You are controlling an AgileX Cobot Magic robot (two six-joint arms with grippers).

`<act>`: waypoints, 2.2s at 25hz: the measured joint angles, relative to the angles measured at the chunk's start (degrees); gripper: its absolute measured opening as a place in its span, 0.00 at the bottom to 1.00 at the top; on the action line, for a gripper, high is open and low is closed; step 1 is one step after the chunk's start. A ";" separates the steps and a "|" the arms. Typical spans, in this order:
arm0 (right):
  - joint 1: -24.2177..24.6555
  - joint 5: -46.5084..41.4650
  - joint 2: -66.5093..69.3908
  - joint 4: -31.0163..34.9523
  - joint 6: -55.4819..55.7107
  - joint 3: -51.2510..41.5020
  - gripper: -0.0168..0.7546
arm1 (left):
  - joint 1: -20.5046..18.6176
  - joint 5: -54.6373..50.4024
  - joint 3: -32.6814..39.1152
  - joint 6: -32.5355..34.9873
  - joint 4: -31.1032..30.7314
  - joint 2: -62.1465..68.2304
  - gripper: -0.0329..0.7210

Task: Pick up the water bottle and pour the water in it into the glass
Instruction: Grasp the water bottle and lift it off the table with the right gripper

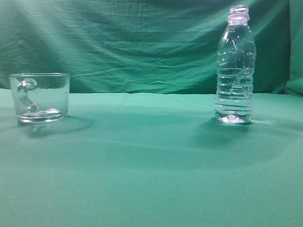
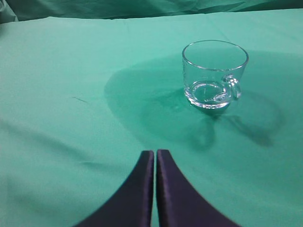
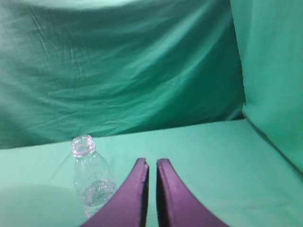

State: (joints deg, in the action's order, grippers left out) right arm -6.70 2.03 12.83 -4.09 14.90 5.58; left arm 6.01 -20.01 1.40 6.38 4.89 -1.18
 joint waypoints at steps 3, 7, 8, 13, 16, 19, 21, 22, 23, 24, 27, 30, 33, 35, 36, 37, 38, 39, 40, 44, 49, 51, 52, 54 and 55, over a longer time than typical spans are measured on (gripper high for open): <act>0.00 -0.35 8.45 0.00 1.38 3.58 0.08 | 0.00 0.00 0.00 0.00 0.00 0.00 0.04; -0.59 -0.37 18.83 0.00 2.19 7.79 0.08 | 0.00 0.00 0.00 0.00 0.00 0.00 0.04; -1.59 -0.21 21.58 -0.11 2.33 8.66 0.08 | 0.00 0.00 0.00 0.00 0.00 0.00 0.04; -9.39 6.29 35.45 -1.03 1.79 9.99 0.08 | 0.00 0.00 0.00 0.00 0.00 0.00 0.04; -12.58 14.97 44.49 -6.11 1.62 10.22 0.08 | 0.00 0.00 0.00 0.00 0.00 0.00 0.04; -13.20 24.57 52.23 -10.62 1.58 10.44 0.16 | 0.00 0.00 0.00 0.00 0.00 0.00 0.04; -13.18 30.20 56.60 -10.61 1.54 10.44 0.29 | 0.00 0.00 0.00 0.00 0.00 0.00 0.04; -13.18 32.55 58.73 -10.11 1.45 10.44 0.41 | 0.00 0.00 0.00 0.00 0.00 0.00 0.04; -13.18 34.19 60.42 -9.49 1.45 10.44 0.51 | 0.00 0.00 0.00 0.00 0.00 0.00 0.04; -13.18 36.18 62.70 -8.51 1.45 10.56 0.63 | 0.00 0.00 0.00 0.00 0.00 0.00 0.04; -13.18 39.89 67.76 -5.01 0.89 10.67 0.85 | 0.00 0.00 0.00 0.00 0.00 0.00 0.04; -13.18 43.99 73.53 -2.67 -0.44 11.28 0.86 | 0.00 0.00 0.00 0.00 0.00 0.00 0.04; -13.18 47.02 79.93 -2.57 -0.79 14.17 0.86 | 0.00 0.00 0.00 0.00 0.00 0.00 0.04; -13.18 48.55 83.91 -2.38 -0.92 16.71 0.86 | 0.00 0.00 0.00 0.00 0.00 0.00 0.04; -13.18 49.36 86.42 -2.24 -0.95 18.17 0.86 | 0.00 0.00 0.00 0.00 0.00 0.00 0.04; -13.18 50.07 88.20 -2.15 -1.04 19.34 0.86 | 0.00 0.00 0.00 0.00 0.00 0.00 0.04; -13.18 50.86 89.89 -1.91 -1.04 20.71 0.86 | 0.00 0.00 0.00 0.00 0.00 0.00 0.04; -13.18 51.67 91.79 -1.68 -1.16 21.95 0.86 | 0.00 0.00 0.00 0.00 0.00 0.00 0.04; -13.18 52.62 93.50 -1.43 -1.16 23.03 0.86 | 0.00 0.00 0.00 0.00 0.00 0.00 0.04; -13.18 55.51 97.99 -1.10 -2.08 25.91 0.86 | 0.00 0.00 0.00 0.00 0.00 0.00 0.04; -13.18 57.36 100.17 -2.41 -4.71 28.26 0.76 | 0.00 0.00 0.00 0.00 0.00 0.00 0.04; -13.18 58.39 100.45 -2.66 -5.60 28.38 0.67 | 0.00 0.00 0.00 0.00 0.00 0.00 0.04; -13.18 58.45 100.45 -2.77 -6.12 28.60 0.68 | 0.00 0.00 0.00 0.00 0.00 0.00 0.04; -13.18 58.50 100.45 -2.77 -6.73 28.58 0.60 | 0.00 0.00 0.00 0.00 0.00 0.00 0.04; -13.18 58.59 100.45 -2.77 -7.36 28.58 0.61 | 0.00 0.00 0.00 0.00 0.00 0.00 0.04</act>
State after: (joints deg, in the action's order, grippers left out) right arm -19.87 60.61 113.29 -6.86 7.54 34.16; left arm 6.01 -20.01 1.40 6.38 4.89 -1.18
